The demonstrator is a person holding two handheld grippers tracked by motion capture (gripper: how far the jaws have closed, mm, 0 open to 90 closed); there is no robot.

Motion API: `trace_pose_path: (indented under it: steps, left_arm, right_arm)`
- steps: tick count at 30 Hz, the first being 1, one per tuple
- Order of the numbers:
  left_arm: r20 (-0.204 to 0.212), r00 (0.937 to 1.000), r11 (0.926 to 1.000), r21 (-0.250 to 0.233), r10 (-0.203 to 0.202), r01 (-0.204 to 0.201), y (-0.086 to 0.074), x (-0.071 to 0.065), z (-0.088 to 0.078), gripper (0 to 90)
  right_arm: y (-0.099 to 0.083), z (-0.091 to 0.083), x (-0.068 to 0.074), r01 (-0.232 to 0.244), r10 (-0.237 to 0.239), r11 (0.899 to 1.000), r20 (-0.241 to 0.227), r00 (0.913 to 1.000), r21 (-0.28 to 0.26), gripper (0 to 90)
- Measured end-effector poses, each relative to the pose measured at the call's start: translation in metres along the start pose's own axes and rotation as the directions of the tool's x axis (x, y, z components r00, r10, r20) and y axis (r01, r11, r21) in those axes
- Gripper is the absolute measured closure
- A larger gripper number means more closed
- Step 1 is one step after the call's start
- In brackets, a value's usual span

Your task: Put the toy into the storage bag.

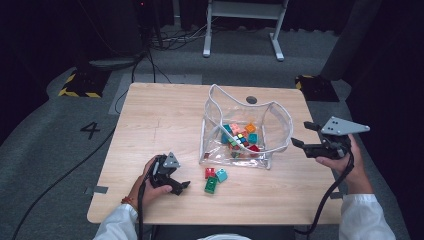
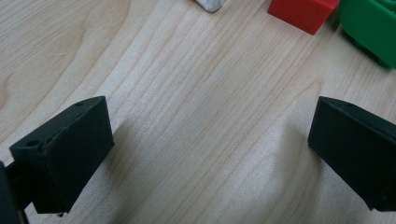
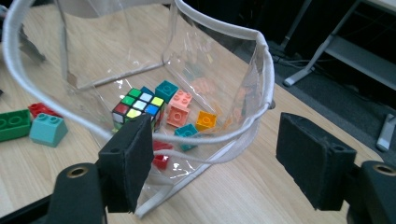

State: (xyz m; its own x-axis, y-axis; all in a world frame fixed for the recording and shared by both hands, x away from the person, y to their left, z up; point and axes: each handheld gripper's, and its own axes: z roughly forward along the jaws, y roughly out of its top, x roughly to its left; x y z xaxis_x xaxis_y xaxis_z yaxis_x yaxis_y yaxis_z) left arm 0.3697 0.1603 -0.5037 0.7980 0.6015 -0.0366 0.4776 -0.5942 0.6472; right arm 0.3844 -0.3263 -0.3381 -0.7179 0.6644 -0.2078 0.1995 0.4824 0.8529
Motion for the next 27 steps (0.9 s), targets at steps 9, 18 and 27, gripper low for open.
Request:
trace_pose_path:
  steps: [9, 18, 27]
  left_arm:
    - [-0.002, 1.0000, 1.0000, -0.002, 0.005, -0.005, 0.000, 0.000, 0.000, 0.1]
    - [-0.003, 1.0000, 1.0000, -0.002, 0.004, -0.004, 0.000, 0.000, 0.000, 0.1]
    - [-0.003, 1.0000, 1.0000, -0.002, 0.004, -0.004, 0.000, 0.000, 0.000, 0.1]
  right_arm:
    - [-0.038, -0.010, 0.016, -0.039, 0.039, 0.998, -0.008, 0.9992, -0.040, 25.6]
    - [-0.071, 0.005, 0.039, -0.065, 0.063, 0.998, -0.076, 0.9951, -0.020, 25.6]
    - [-0.094, 0.038, 0.067, -0.052, 0.061, 0.997, -0.176, 0.9826, 0.055, 26.1]
